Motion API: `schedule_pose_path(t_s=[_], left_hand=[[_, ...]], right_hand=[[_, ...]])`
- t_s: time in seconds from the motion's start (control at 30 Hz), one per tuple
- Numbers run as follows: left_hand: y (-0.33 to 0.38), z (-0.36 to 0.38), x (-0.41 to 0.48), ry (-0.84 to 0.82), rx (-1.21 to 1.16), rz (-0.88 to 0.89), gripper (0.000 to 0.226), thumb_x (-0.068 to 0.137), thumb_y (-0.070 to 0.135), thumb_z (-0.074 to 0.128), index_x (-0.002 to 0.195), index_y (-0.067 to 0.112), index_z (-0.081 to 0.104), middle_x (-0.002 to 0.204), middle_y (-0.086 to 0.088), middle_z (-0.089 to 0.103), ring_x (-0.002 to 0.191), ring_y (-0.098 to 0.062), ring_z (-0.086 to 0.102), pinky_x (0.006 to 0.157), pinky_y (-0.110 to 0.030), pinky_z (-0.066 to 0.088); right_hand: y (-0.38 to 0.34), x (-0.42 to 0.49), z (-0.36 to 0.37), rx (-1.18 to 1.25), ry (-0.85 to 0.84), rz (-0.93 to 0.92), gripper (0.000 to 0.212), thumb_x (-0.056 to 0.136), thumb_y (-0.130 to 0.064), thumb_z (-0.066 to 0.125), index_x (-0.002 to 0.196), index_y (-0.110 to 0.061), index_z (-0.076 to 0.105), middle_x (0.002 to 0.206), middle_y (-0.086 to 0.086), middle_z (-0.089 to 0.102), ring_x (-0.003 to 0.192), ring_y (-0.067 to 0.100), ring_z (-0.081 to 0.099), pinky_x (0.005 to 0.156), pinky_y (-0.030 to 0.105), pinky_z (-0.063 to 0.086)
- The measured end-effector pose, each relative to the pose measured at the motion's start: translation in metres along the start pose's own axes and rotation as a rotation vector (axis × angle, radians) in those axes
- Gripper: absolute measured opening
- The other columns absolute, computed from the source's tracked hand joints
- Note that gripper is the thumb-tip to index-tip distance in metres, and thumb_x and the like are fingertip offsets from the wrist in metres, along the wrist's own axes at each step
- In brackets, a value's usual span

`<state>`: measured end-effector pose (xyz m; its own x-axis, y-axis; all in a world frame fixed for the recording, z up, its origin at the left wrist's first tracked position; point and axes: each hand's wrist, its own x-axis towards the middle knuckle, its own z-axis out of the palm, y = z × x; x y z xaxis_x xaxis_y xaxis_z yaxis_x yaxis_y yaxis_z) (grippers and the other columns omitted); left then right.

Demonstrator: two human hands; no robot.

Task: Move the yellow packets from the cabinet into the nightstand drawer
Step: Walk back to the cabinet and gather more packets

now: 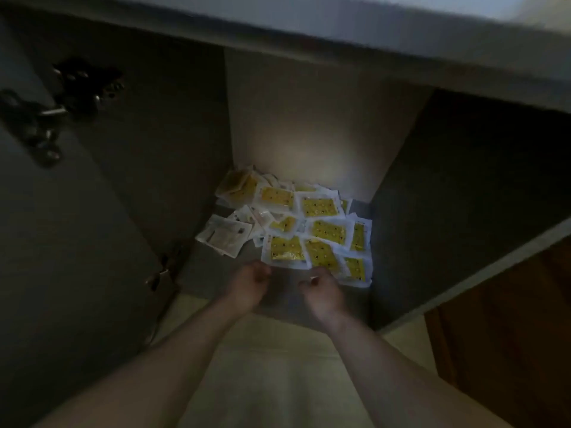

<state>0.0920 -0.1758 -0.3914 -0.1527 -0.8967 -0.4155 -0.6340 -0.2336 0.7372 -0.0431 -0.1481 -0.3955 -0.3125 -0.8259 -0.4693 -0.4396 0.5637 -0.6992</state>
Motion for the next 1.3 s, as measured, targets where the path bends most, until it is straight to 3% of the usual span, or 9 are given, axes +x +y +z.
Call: schedule_pose_path(t_s=[0.1, 0.2, 0.4, 0.53, 0.7, 0.83, 1.0, 1.17, 1.3], left_hand=[[-0.030, 0.015, 0.026, 0.036, 0.101, 0.038, 0.031, 0.090, 0.010, 0.053, 0.120, 0.013, 0.059, 0.126, -0.008, 0.060, 0.114, -0.025, 0.057, 0.096, -0.030, 0.044], [-0.046, 0.028, 0.042, 0.073, 0.366, 0.076, 0.051, 0.092, 0.023, 0.050, 0.142, 0.020, 0.036, 0.148, -0.005, 0.034, 0.133, -0.023, 0.038, 0.107, -0.028, 0.032], [-0.062, 0.056, 0.057, 0.025, 0.724, -0.125, 0.071, 0.093, 0.060, 0.026, 0.151, 0.028, -0.001, 0.159, -0.004, -0.012, 0.145, -0.028, -0.014, 0.117, -0.043, -0.002], [-0.063, 0.053, 0.059, 0.029, 0.776, -0.093, 0.074, 0.091, 0.064, 0.026, 0.150, 0.030, -0.002, 0.159, -0.003, -0.010, 0.145, -0.028, -0.012, 0.119, -0.040, 0.000], [-0.059, 0.042, 0.058, -0.065, 0.802, -0.078, 0.080, 0.089, 0.064, 0.036, 0.150, 0.030, -0.003, 0.158, -0.003, -0.011, 0.145, -0.028, -0.010, 0.118, -0.039, 0.003], [-0.049, 0.020, 0.068, -0.106, 0.792, -0.039, 0.070, 0.088, 0.054, 0.047, 0.147, 0.030, 0.017, 0.153, -0.004, 0.009, 0.142, -0.027, 0.012, 0.111, -0.038, 0.025], [-0.046, -0.009, 0.101, 0.377, 0.831, 0.049, 0.059, 0.093, 0.049, 0.040, 0.143, 0.024, 0.024, 0.143, -0.013, 0.027, 0.129, -0.033, 0.030, 0.102, -0.040, 0.033], [-0.067, -0.016, 0.133, 0.076, 0.677, -0.134, 0.095, 0.082, 0.062, 0.053, 0.149, 0.030, -0.006, 0.157, -0.010, -0.015, 0.144, -0.036, -0.012, 0.116, -0.049, 0.007], [-0.071, -0.019, 0.138, 0.222, 0.687, -0.048, 0.082, 0.084, 0.059, 0.053, 0.147, 0.024, 0.014, 0.153, -0.017, 0.014, 0.140, -0.037, 0.015, 0.112, -0.045, 0.021]], right_hand=[[0.016, 0.031, 0.008, -0.041, 0.011, -0.034, 0.032, 0.091, -0.017, 0.053, 0.122, -0.012, 0.051, 0.119, 0.015, 0.060, 0.095, 0.025, 0.057, 0.072, 0.022, 0.035], [0.032, 0.049, 0.014, -0.068, 0.042, -0.075, 0.031, 0.090, -0.017, 0.053, 0.121, -0.014, 0.053, 0.118, 0.012, 0.060, 0.100, 0.027, 0.058, 0.072, 0.024, 0.038], [0.055, 0.065, 0.003, -0.484, 0.175, -0.149, 0.045, 0.091, -0.031, 0.050, 0.135, -0.031, 0.042, 0.151, -0.006, 0.028, 0.139, 0.022, 0.020, 0.110, 0.032, 0.020], [0.057, 0.096, -0.006, -0.556, 0.094, -0.075, 0.066, 0.091, -0.046, 0.047, 0.147, -0.042, 0.013, 0.158, -0.006, -0.013, 0.145, 0.028, -0.009, 0.115, 0.050, 0.005], [0.067, 0.110, 0.003, -0.691, -0.030, -0.054, 0.078, 0.087, -0.067, 0.036, 0.144, -0.048, -0.013, 0.155, -0.007, -0.027, 0.141, 0.036, -0.025, 0.111, 0.060, -0.002], [0.068, 0.110, 0.013, -0.733, -0.013, -0.093, 0.078, 0.087, -0.070, 0.030, 0.144, -0.047, -0.018, 0.153, -0.005, -0.031, 0.139, 0.037, -0.027, 0.110, 0.062, -0.006], [0.069, 0.108, 0.020, -0.752, -0.033, -0.153, 0.077, 0.085, -0.072, 0.030, 0.142, -0.051, -0.018, 0.152, -0.008, -0.034, 0.139, 0.035, -0.030, 0.109, 0.060, -0.011], [0.072, 0.108, 0.020, -0.763, -0.046, -0.154, 0.078, 0.084, -0.074, 0.029, 0.141, -0.051, -0.020, 0.150, -0.010, -0.037, 0.138, 0.034, -0.032, 0.108, 0.060, -0.012], [0.072, 0.108, 0.020, -0.773, -0.042, -0.161, 0.079, 0.084, -0.074, 0.029, 0.142, -0.050, -0.019, 0.150, -0.009, -0.036, 0.138, 0.035, -0.031, 0.109, 0.060, -0.012]])
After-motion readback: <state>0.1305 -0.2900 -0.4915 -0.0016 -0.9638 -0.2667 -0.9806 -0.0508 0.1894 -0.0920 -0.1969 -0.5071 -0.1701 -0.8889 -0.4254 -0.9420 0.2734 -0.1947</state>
